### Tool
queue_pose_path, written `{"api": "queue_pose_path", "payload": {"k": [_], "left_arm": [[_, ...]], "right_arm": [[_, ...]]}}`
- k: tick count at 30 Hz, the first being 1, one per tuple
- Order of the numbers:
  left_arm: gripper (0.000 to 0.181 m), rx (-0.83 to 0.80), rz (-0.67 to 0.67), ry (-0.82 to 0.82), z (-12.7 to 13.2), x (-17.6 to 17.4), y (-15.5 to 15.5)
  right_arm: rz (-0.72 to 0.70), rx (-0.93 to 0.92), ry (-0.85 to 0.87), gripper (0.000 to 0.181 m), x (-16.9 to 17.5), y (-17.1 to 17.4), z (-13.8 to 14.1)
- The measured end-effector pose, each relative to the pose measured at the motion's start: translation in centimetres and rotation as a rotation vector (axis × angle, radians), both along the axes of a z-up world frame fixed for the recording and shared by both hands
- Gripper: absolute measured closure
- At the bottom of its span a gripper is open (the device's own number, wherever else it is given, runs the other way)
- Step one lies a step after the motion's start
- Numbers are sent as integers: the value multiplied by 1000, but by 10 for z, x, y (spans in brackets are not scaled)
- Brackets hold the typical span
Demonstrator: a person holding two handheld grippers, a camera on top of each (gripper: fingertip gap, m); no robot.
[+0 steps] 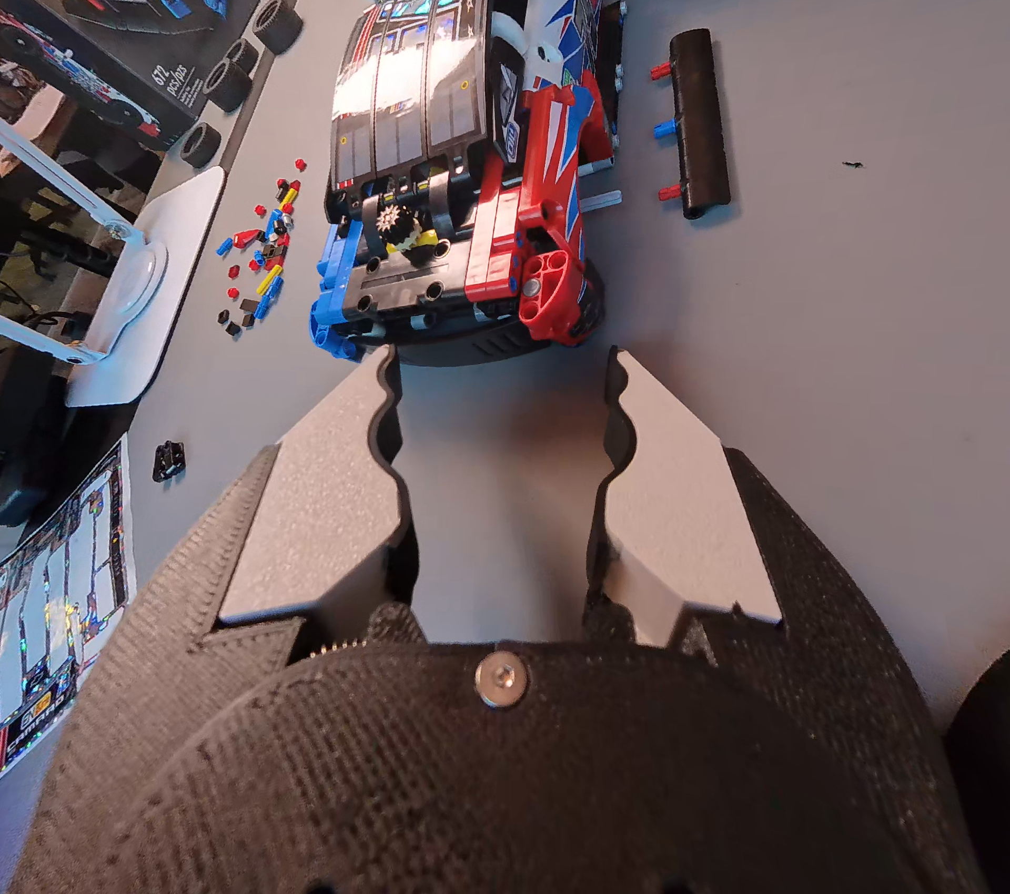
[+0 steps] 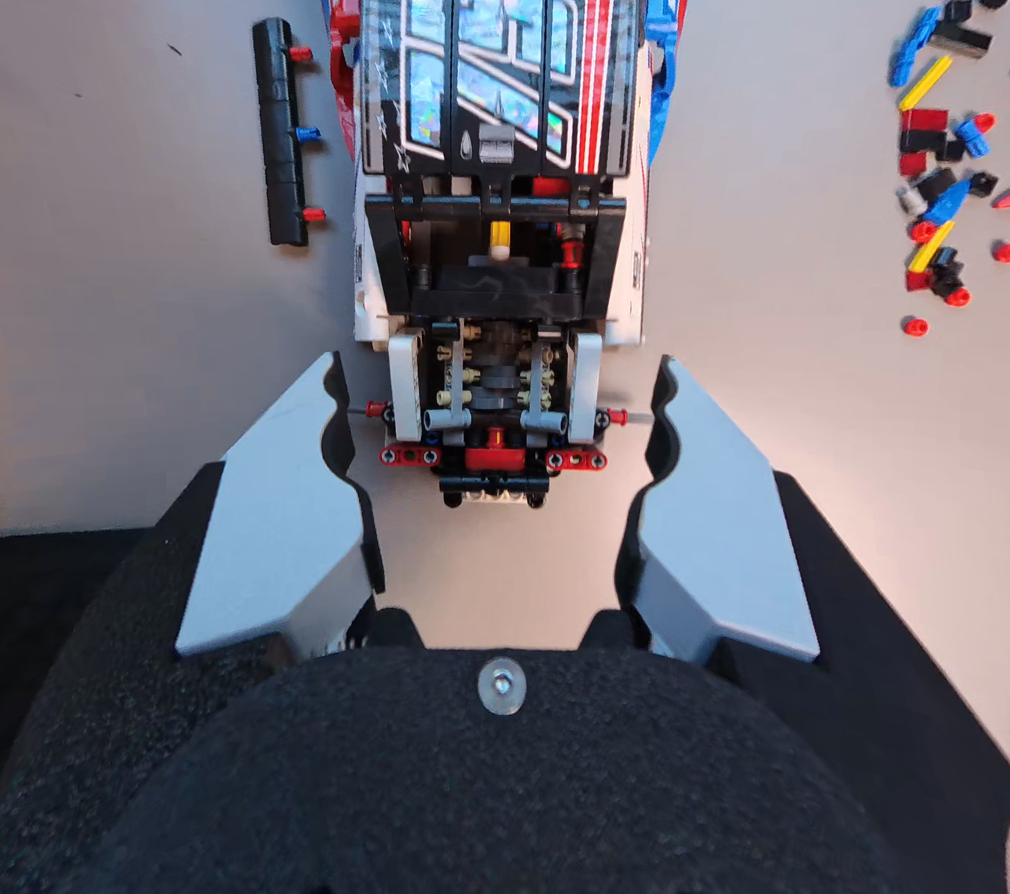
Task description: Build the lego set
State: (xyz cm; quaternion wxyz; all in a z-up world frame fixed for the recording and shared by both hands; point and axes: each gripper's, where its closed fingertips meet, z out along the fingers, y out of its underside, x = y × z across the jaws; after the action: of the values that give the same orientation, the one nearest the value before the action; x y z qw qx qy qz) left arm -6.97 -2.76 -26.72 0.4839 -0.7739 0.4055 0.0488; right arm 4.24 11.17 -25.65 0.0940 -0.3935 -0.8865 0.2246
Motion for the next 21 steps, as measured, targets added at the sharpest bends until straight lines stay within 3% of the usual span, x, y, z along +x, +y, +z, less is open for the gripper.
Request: {"api": "queue_pose_path", "payload": {"k": [2,7,13,21], "left_arm": [[108,-12,6,-6,-1,-1,0],[114,-14,-2,-19,-2,0,-1],[116,-18,-13,-20,-2,3,3],[122,-29,-35,-23,-4,8,2]], "right_arm": [[-10,54,-45,85,8,9,-4],[-77,-47,13,135,9,24,13],[-122,-80,4,169,-5,34,4],[-89,-113,80,176,-26,17,13]]}}
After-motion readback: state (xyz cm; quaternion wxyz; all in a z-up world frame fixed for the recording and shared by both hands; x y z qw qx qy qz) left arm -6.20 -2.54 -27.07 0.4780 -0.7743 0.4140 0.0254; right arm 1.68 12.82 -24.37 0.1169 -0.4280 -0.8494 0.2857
